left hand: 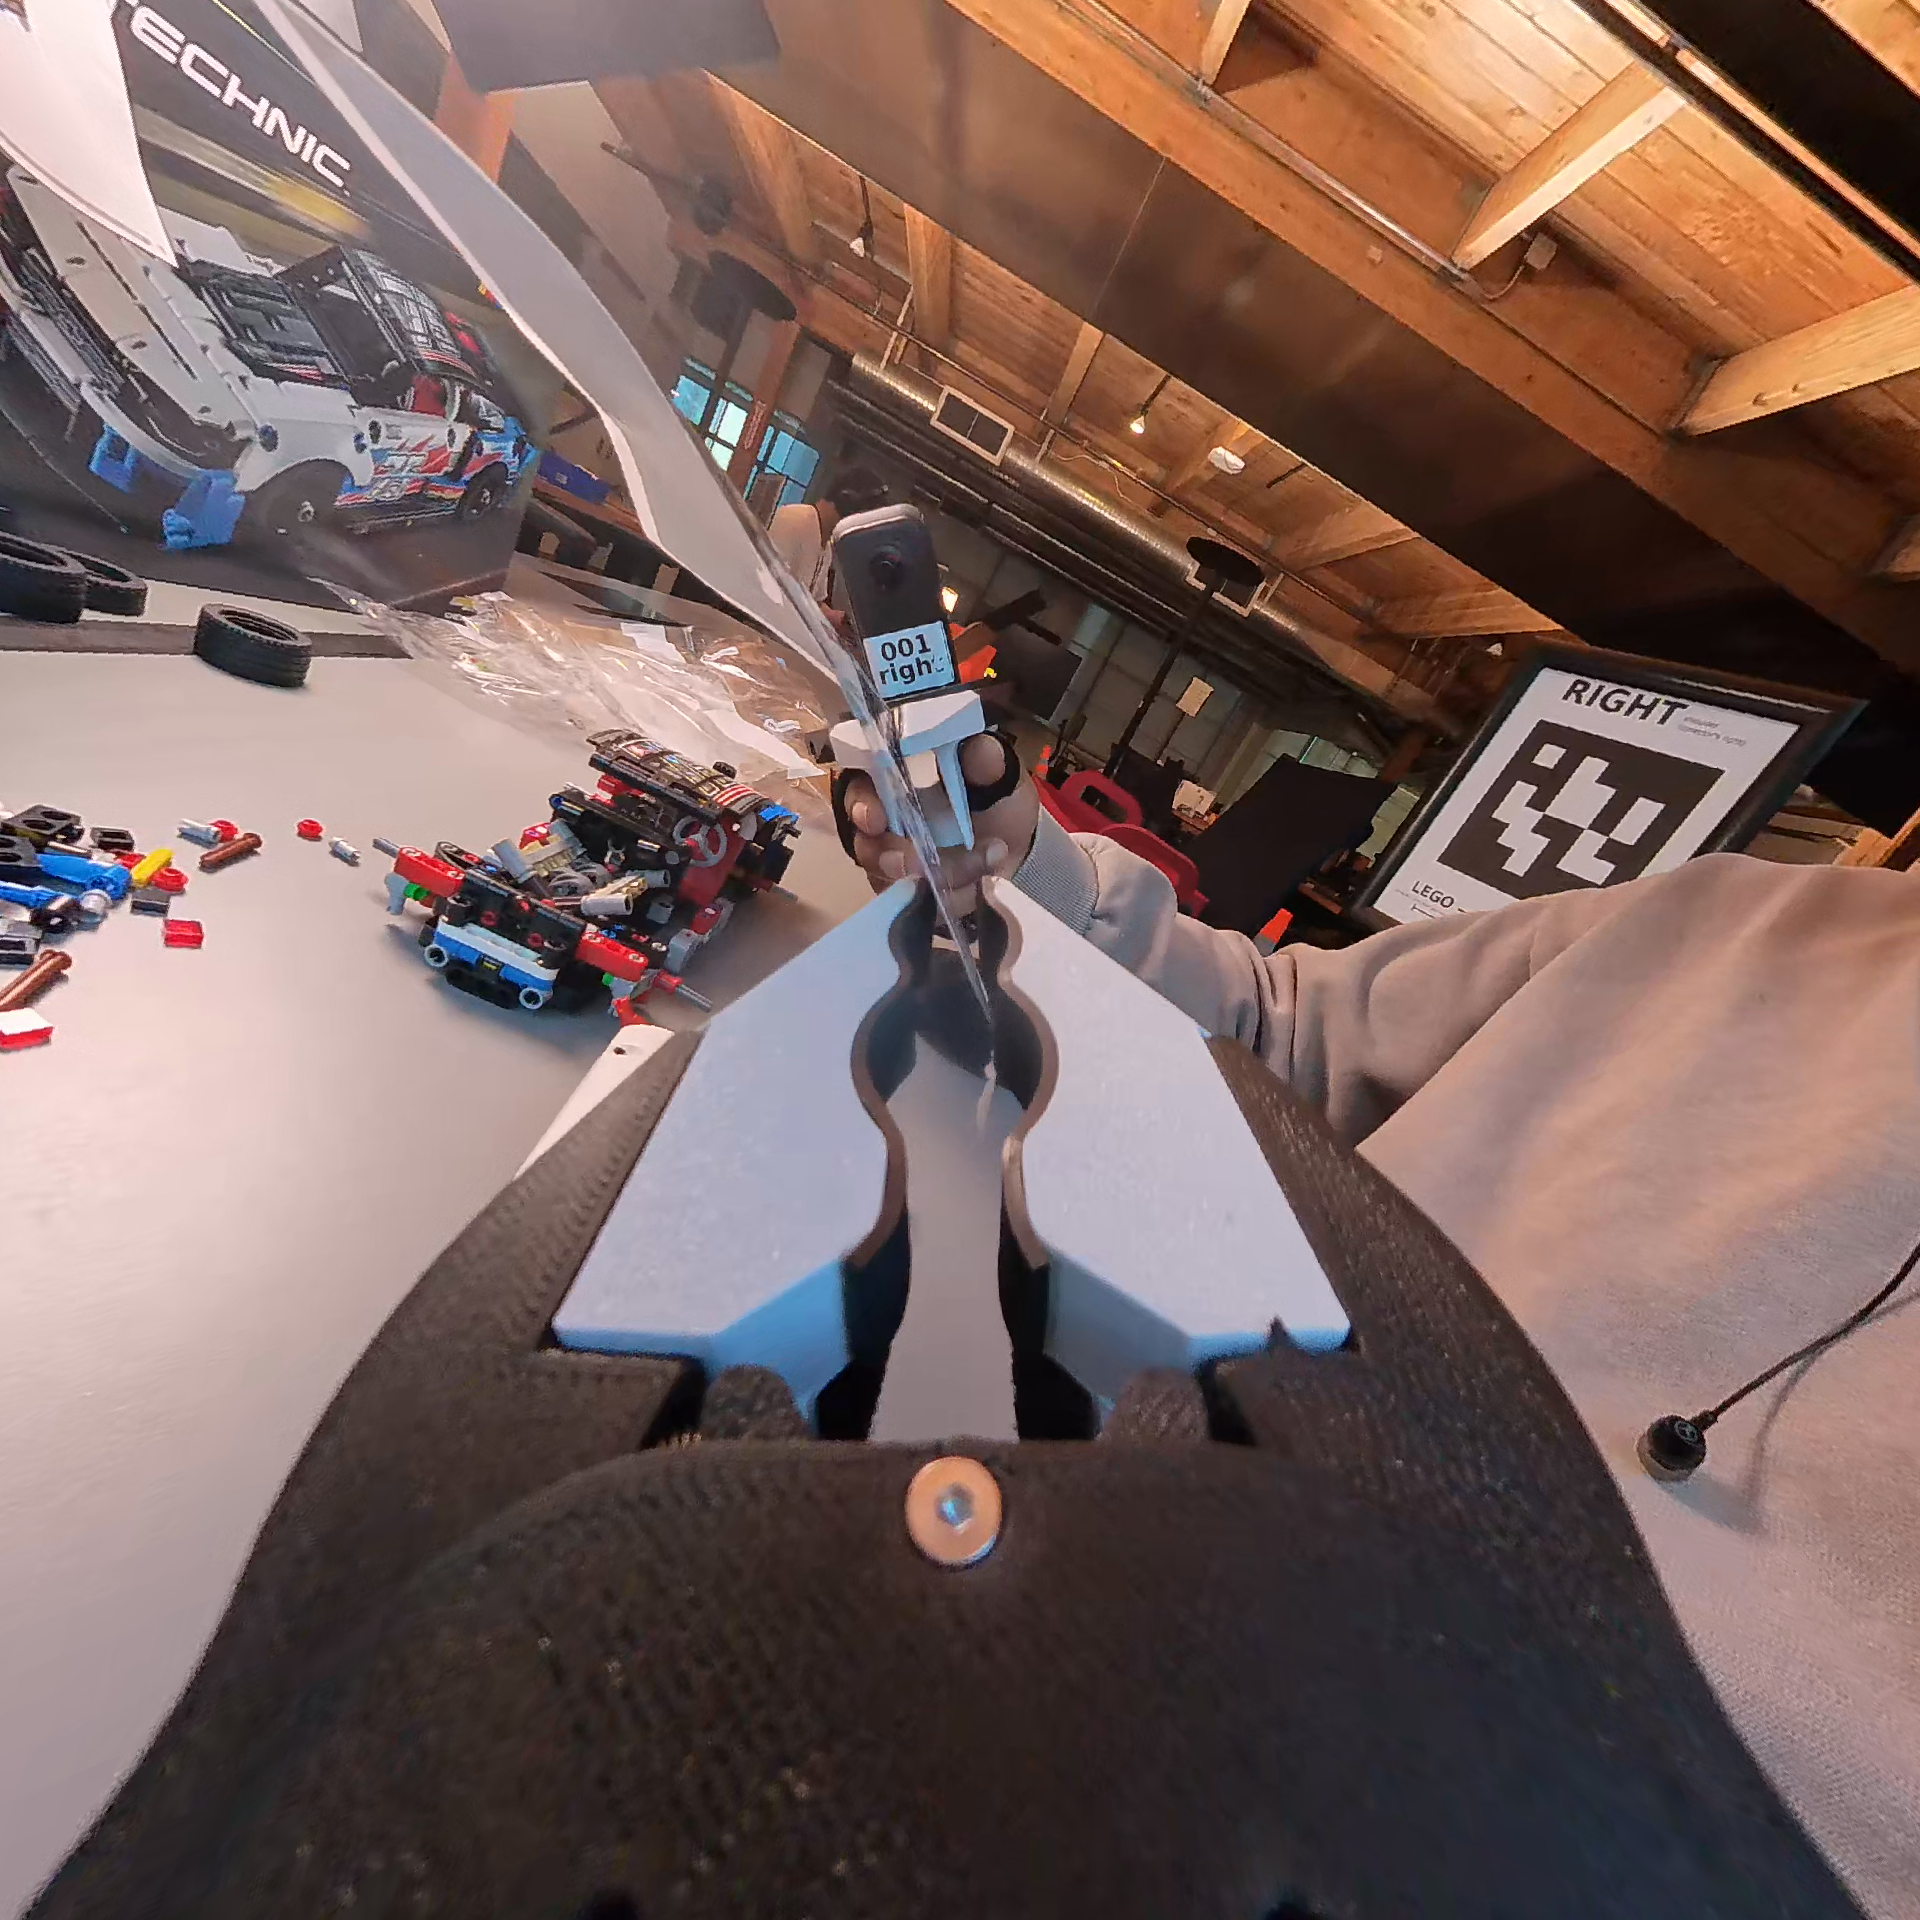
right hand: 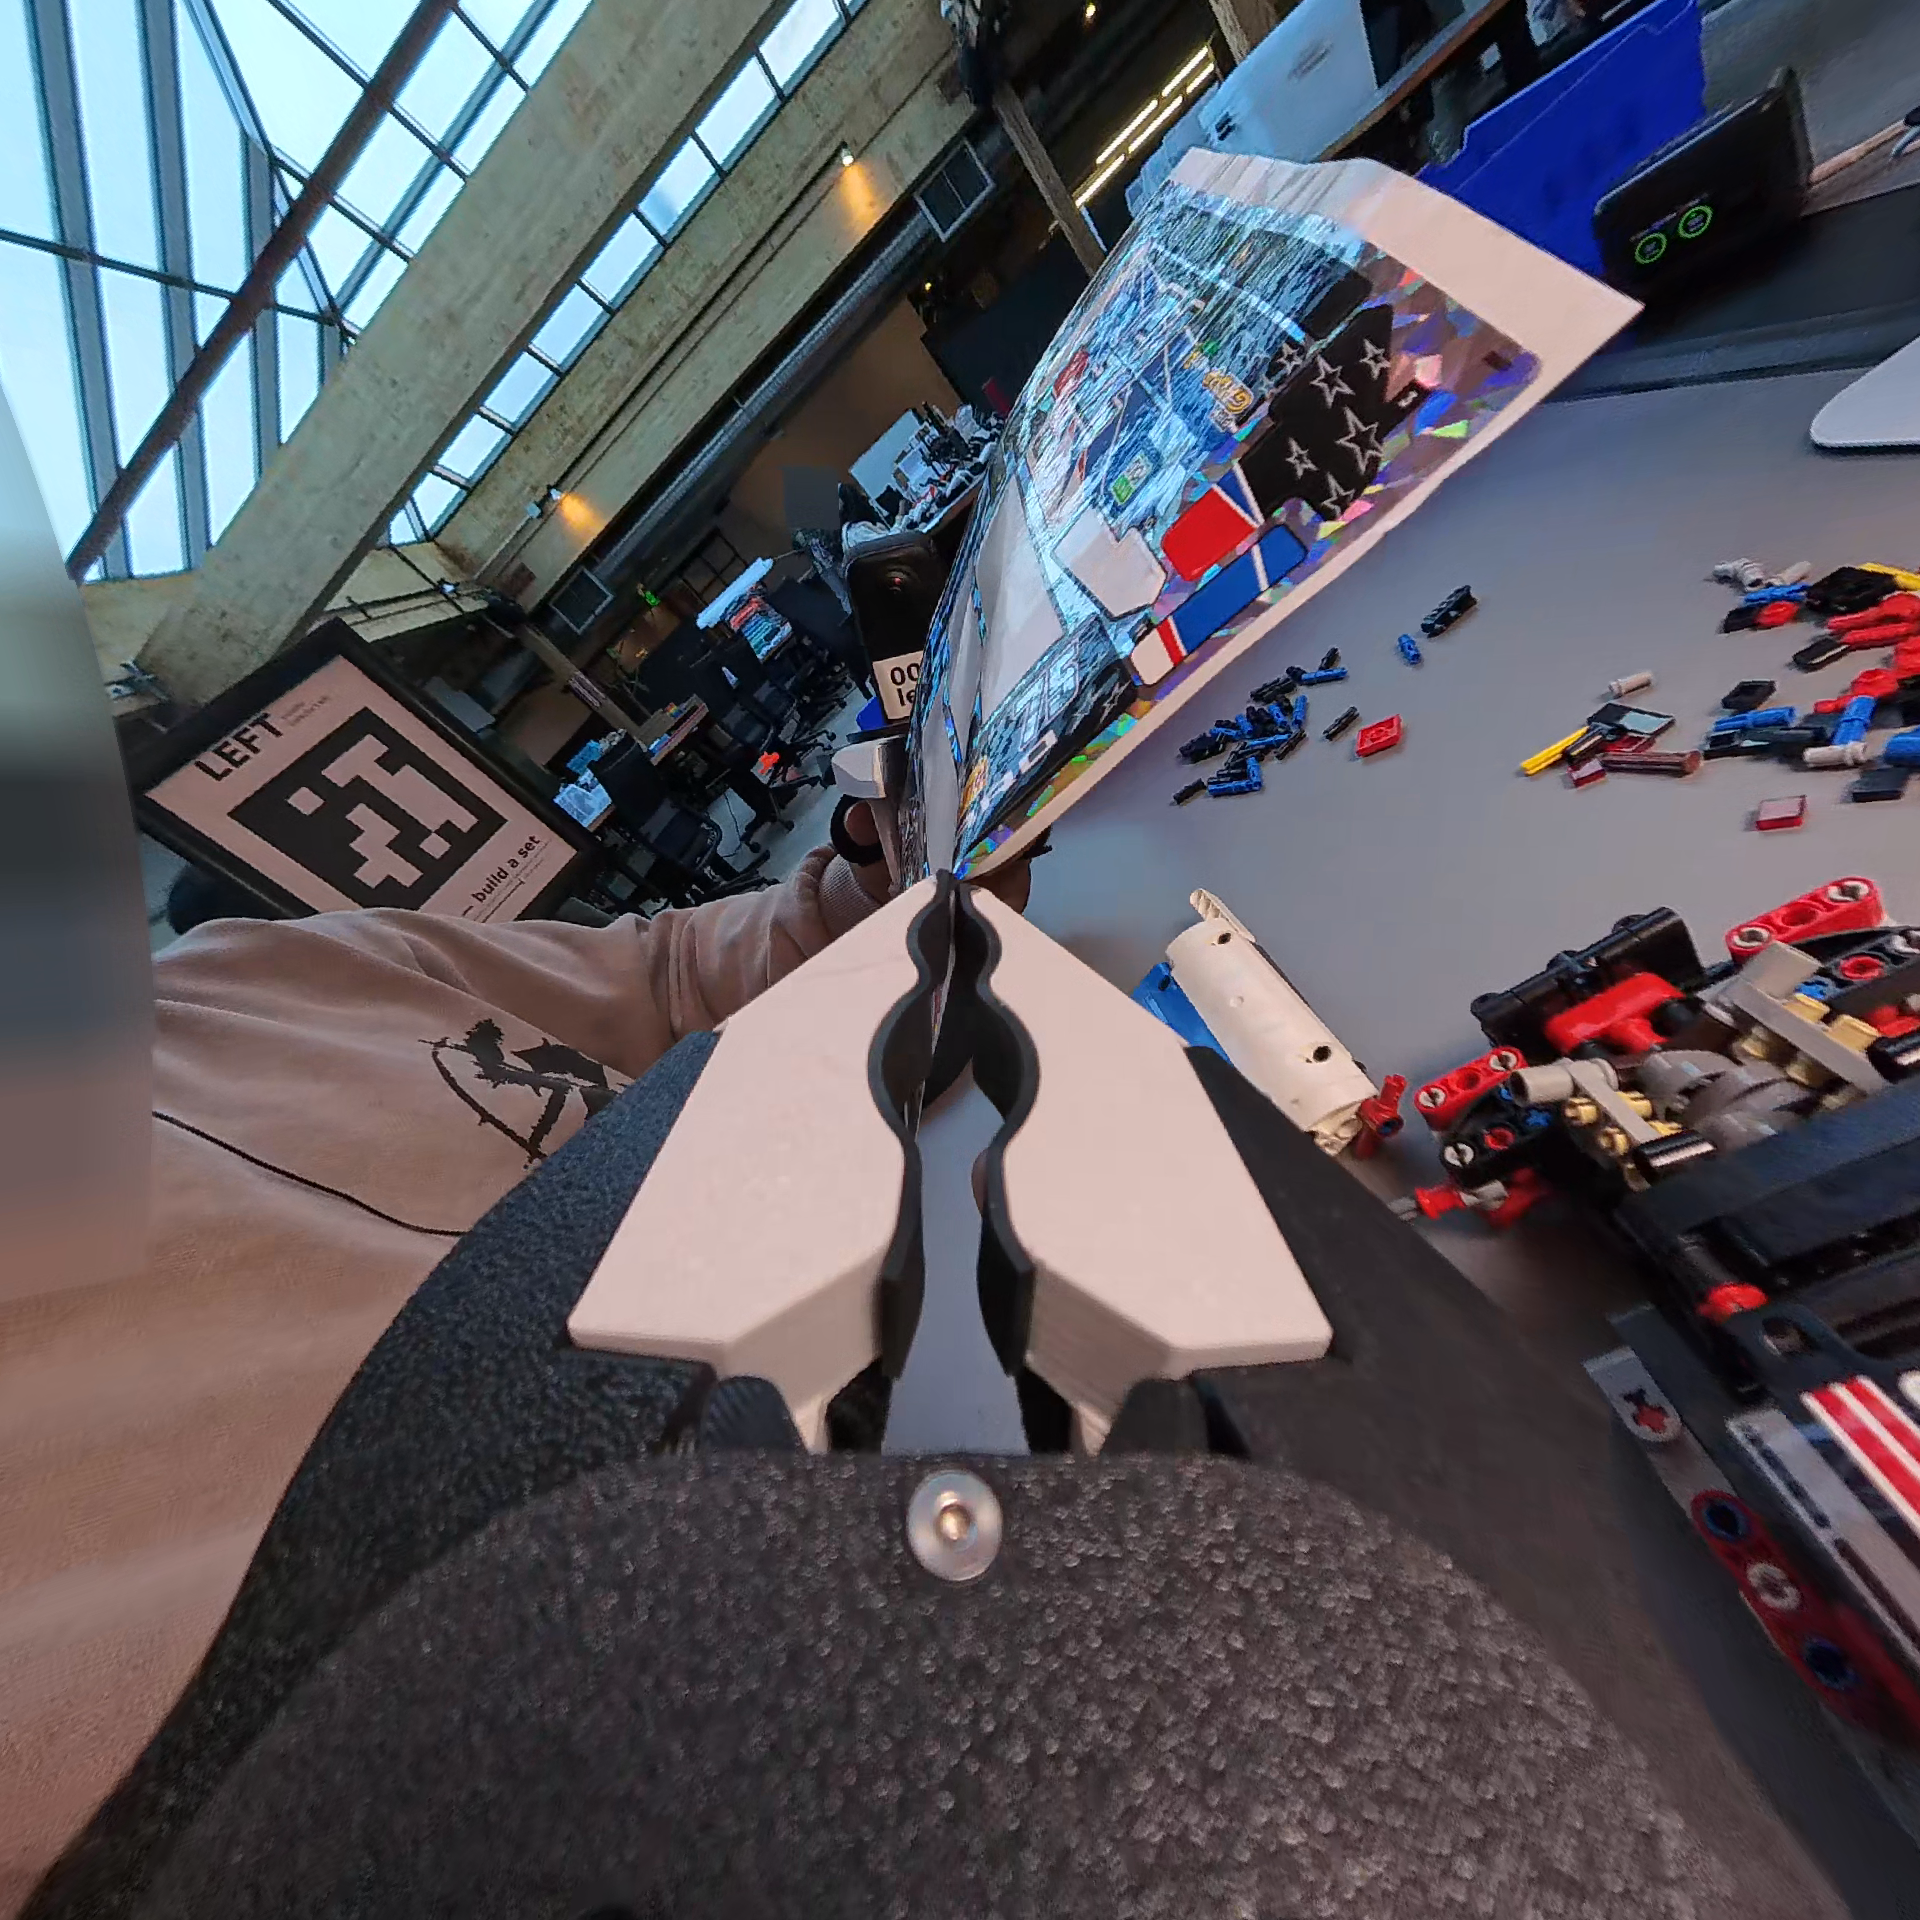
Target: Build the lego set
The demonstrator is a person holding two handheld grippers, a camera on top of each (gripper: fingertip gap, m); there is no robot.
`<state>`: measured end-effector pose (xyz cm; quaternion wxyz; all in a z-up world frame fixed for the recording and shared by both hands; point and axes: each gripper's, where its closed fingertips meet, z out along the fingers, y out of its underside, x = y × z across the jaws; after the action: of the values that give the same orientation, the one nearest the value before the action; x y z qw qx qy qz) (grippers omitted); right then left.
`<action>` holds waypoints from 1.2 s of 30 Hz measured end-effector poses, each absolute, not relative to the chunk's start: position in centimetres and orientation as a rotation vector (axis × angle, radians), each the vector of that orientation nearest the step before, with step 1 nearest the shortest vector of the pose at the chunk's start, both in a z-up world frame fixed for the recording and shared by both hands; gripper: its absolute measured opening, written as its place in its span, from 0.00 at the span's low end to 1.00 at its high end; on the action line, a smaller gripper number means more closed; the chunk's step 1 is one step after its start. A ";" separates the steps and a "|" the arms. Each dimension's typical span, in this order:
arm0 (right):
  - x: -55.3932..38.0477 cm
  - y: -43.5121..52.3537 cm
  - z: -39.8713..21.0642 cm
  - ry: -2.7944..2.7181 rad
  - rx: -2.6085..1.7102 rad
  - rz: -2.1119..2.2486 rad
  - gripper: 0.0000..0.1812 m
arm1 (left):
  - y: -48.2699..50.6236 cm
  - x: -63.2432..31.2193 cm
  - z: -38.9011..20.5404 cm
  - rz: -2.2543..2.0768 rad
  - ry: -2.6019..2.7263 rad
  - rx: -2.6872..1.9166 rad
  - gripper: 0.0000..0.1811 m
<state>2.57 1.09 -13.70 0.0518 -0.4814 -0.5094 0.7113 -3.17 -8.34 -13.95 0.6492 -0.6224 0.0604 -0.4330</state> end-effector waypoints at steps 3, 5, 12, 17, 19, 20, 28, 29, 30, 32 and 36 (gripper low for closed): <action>2.6 1.3 -13.8 -1.545 -1.470 2.163 0.00 | -8.4 -3.1 -14.0 -0.995 0.140 -1.415 0.02; 2.6 1.4 -13.8 -1.540 -1.469 2.165 0.00 | -8.4 -3.1 -14.1 -0.996 0.140 -1.417 0.01; 2.6 1.3 -13.5 -1.530 -1.455 2.183 0.00 | -8.2 -2.7 -14.5 -0.960 0.161 -1.451 0.02; 2.7 0.8 -13.2 -1.536 -1.439 2.195 0.00 | -8.1 -1.9 -15.0 -0.931 0.204 -1.490 0.02; 2.7 0.7 -13.0 -1.532 -1.431 2.205 0.00 | -8.2 -1.7 -15.0 -0.925 0.223 -1.495 0.01; 2.7 0.6 -12.9 -1.532 -1.428 2.204 0.00 | -8.2 -1.6 -15.0 -0.924 0.229 -1.494 0.00; 2.4 0.7 -12.6 -1.511 -1.362 2.137 0.00 | -8.6 -1.4 -14.4 -0.952 0.239 -1.462 0.00; 2.2 0.8 -12.5 -1.494 -1.335 2.091 0.00 | -8.7 -1.5 -14.2 -0.960 0.234 -1.448 0.00; 1.9 1.2 -12.3 -1.470 -1.308 2.027 0.02 | -8.7 -1.5 -13.9 -0.965 0.230 -1.432 0.00; 1.2 2.4 -11.6 -1.391 -1.243 1.836 0.09 | -8.8 -1.8 -13.4 -0.956 0.216 -1.402 0.00; 2.2 2.8 -8.1 -1.311 -0.886 1.289 0.17 | -8.5 -3.5 -12.8 -0.884 0.142 -1.362 0.00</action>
<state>2.22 2.84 -8.08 0.5229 -0.3701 -0.5476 0.5382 -3.52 -8.51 -12.79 0.6859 -0.6081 0.0634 -0.3946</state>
